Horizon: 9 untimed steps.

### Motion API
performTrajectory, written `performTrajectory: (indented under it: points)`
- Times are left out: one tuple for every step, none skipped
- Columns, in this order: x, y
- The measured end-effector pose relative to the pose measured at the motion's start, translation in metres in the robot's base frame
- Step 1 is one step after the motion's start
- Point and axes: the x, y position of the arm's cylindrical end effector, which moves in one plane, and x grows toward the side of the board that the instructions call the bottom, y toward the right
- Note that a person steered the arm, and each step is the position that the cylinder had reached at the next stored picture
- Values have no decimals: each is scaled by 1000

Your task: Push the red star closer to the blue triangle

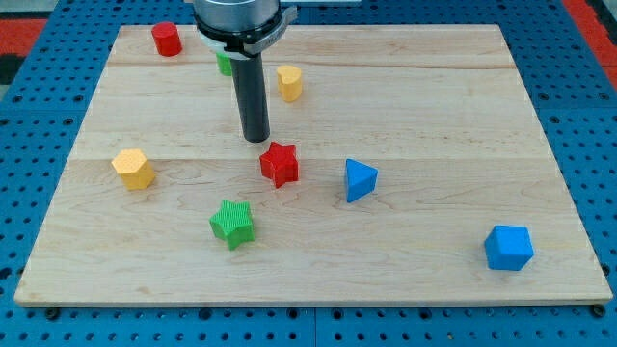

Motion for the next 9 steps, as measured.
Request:
performTrajectory:
  points:
    - [8, -2]
    - [12, 15]
    - [30, 16]
    - [53, 5]
    - [56, -10]
    - [61, -11]
    - [75, 27]
    - [90, 78]
    - [101, 108]
